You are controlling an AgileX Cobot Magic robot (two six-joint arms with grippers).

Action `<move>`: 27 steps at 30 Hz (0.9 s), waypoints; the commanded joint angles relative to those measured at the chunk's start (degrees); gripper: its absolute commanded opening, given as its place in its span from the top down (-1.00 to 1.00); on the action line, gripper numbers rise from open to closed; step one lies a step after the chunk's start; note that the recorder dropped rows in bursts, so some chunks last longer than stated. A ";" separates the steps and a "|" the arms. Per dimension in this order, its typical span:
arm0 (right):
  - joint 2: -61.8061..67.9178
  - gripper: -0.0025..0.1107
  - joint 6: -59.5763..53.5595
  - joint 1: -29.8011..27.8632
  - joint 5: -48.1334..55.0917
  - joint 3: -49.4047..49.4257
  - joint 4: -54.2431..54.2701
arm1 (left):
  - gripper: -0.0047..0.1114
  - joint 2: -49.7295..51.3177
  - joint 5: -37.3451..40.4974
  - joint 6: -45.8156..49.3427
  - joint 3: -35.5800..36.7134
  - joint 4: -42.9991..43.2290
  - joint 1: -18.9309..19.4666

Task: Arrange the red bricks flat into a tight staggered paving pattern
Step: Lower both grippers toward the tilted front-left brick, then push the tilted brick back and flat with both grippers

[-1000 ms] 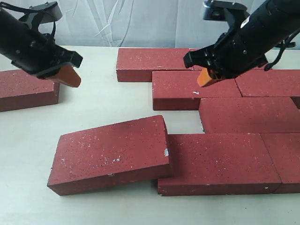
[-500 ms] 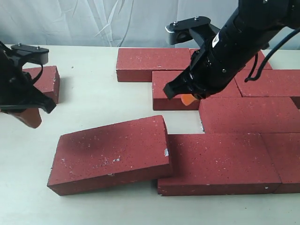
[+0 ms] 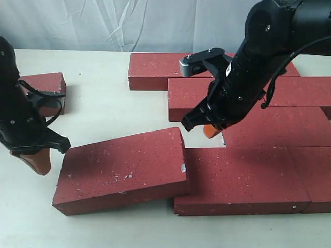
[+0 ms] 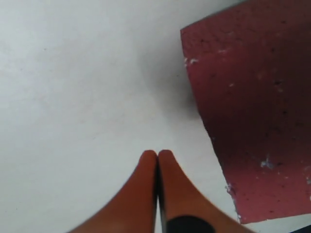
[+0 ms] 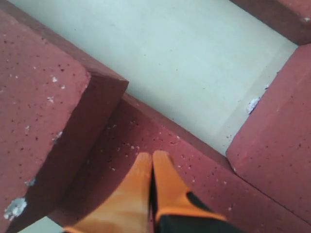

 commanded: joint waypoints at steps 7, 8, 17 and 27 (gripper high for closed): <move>2.65 0.97 -5.92 0.16 0.17 0.26 7.50 | 0.92 4.43 0.73 2.31 0.05 -7.11 -0.16; 2.65 0.97 -6.90 0.16 0.17 0.26 8.65 | 0.92 4.43 0.73 2.57 0.05 -7.08 -0.45; 4.75 0.97 -10.76 0.16 -0.03 0.26 14.10 | 0.92 4.43 0.17 2.57 0.05 -7.10 -3.17; 5.35 0.97 -10.76 0.16 -7.42 0.14 17.27 | 0.92 4.43 0.32 2.57 -5.82 -4.78 -3.17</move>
